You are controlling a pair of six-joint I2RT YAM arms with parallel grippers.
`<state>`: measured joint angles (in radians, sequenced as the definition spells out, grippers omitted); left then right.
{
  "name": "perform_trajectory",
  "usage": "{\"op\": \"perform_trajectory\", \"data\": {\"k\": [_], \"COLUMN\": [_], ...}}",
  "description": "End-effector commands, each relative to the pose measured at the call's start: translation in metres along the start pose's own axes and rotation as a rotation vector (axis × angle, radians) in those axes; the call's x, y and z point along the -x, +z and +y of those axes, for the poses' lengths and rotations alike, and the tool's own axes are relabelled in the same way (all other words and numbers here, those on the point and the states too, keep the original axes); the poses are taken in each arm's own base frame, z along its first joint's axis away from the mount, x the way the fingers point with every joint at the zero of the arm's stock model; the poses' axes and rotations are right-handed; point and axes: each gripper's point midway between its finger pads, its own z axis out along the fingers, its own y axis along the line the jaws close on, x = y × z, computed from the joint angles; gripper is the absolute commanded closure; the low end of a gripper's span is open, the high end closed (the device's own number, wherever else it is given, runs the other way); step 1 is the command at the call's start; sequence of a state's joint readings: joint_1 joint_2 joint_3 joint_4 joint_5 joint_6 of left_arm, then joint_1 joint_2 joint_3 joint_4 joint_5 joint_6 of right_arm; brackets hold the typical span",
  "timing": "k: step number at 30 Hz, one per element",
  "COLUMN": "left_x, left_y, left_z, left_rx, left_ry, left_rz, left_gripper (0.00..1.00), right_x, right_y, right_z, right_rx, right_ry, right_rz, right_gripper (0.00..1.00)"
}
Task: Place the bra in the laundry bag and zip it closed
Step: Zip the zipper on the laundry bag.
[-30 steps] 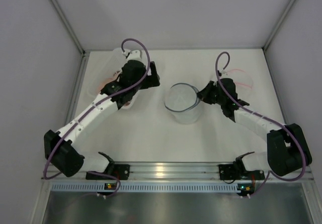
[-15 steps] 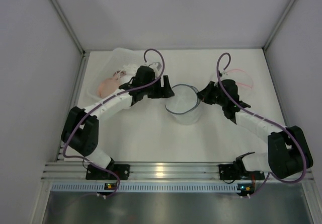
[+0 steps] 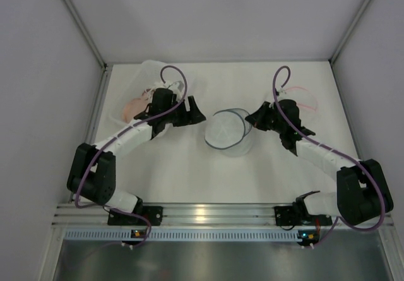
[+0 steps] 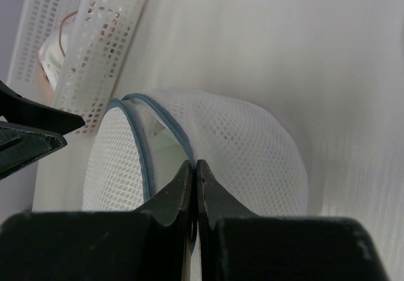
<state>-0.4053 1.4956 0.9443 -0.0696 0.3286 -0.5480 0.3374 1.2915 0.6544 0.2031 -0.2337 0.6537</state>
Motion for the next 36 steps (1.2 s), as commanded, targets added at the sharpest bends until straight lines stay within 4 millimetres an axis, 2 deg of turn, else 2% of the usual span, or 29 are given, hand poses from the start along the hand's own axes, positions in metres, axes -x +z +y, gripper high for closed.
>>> {"op": "perform_trajectory", "data": {"k": [1,5,8,11,15,17,20,22,26,30,36], "left_x": [0.022,0.011,-0.002,-0.012,-0.028,-0.042,-0.049,-0.048,-0.03,-0.018,-0.028], "left_y": [-0.012,-0.008,0.002,0.005,0.008,0.016,0.025,0.029,0.033,0.036,0.047], "left_z": [-0.018,0.007,0.011,-0.001,-0.029,-0.036,-0.039,-0.044,-0.071,-0.083,-0.085], "left_rx": [-0.065,0.029,0.018,-0.037,-0.128,-0.146,-0.154,-0.172,-0.291,-0.338,-0.38], "left_ry": [0.035,0.02,0.021,0.09,0.214,0.232,0.215,0.201,0.151,0.114,0.088], "left_rz": [-0.092,-0.061,-0.006,0.034,0.086,0.124,0.154,0.147,0.067,0.005,0.025], "left_gripper": [0.17,0.23,0.3,0.32,0.32,0.33,0.34,0.34,0.36,0.36,0.37], "right_x": [0.025,0.025,0.025,0.026,0.025,0.025,0.025,0.024,0.023,0.018,0.014], "right_y": [-0.003,-0.002,-0.001,0.0,0.0,0.0,0.0,-0.001,-0.002,-0.003,-0.003], "right_z": [0.014,0.016,0.017,0.017,0.017,0.017,0.018,0.017,0.016,0.014,0.009], "right_rx": [0.058,0.064,0.07,0.068,0.068,0.068,0.072,0.073,0.072,0.075,0.059], "right_ry": [-0.041,-0.047,-0.046,-0.043,-0.037,-0.034,-0.029,-0.028,-0.019,0.002,0.006], "right_rz": [-0.081,-0.08,-0.075,-0.075,-0.075,-0.075,-0.077,-0.078,-0.081,-0.08,-0.074], "right_gripper": [1.0,1.0,1.0,1.0,1.0,1.0,1.0,1.0,1.0,1.0,1.0]}}
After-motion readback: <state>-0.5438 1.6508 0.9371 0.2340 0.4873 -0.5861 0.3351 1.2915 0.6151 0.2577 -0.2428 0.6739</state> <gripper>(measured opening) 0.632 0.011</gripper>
